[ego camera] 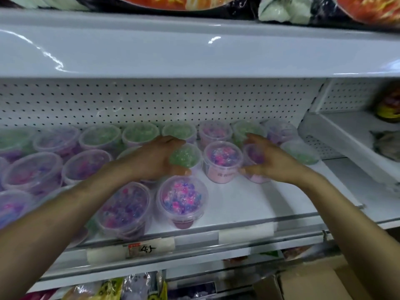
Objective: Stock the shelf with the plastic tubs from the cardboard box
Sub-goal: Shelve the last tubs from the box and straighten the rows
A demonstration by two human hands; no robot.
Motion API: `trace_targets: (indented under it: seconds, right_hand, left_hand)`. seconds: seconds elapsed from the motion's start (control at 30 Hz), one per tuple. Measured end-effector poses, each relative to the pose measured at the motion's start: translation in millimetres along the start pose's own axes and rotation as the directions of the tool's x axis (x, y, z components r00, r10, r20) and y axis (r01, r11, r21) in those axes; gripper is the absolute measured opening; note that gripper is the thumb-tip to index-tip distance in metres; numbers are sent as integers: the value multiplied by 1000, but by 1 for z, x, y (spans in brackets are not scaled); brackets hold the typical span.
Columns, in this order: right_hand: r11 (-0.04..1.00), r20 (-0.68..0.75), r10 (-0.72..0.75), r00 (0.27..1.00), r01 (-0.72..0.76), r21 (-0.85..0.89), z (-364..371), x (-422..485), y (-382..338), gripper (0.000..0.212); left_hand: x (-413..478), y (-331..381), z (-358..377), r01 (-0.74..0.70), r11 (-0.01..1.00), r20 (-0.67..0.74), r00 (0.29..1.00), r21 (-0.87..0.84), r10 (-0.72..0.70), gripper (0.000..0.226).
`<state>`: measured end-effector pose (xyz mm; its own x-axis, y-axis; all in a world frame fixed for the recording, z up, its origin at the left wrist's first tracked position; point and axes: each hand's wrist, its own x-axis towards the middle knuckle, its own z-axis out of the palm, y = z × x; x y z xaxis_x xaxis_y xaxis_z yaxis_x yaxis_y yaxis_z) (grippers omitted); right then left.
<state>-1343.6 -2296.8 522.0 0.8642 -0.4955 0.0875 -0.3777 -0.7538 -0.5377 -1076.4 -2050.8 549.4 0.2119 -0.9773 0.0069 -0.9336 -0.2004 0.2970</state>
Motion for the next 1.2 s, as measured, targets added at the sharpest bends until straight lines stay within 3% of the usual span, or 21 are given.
trace_targets:
  seconds: [0.07, 0.17, 0.37, 0.8, 1.0, 1.13, 1.2]
  right_hand:
    - [999, -36, 30, 999, -31, -44, -15, -14, 12, 107]
    - [992, -21, -54, 998, 51, -115, -28, -25, 26, 91]
    - [952, -127, 53, 991, -88, -292, -14, -29, 53, 107]
    - [985, -160, 63, 985, -87, -149, -23, -26, 50, 98]
    - [948, -315, 279, 907, -312, -59, -54, -69, 89, 104]
    - [937, -286, 350, 892, -333, 105, -59, -80, 90, 82]
    - [938, -295, 344, 892, -308, 161, -56, -79, 86, 72]
  left_hand:
    - [6, 10, 1, -28, 1000, 12, 1000, 5, 28, 97]
    - [22, 28, 5, -76, 997, 52, 996, 10, 75, 97]
    - [54, 57, 23, -187, 982, 24, 982, 38, 186, 89]
    - [78, 62, 38, -171, 980, 14, 985, 104, 171, 93]
    - [80, 64, 43, -197, 977, 18, 980, 86, 196, 95]
    - [92, 78, 49, -219, 969, 40, 976, 111, 216, 112]
    - [95, 83, 53, -269, 957, 10, 963, 104, 269, 106]
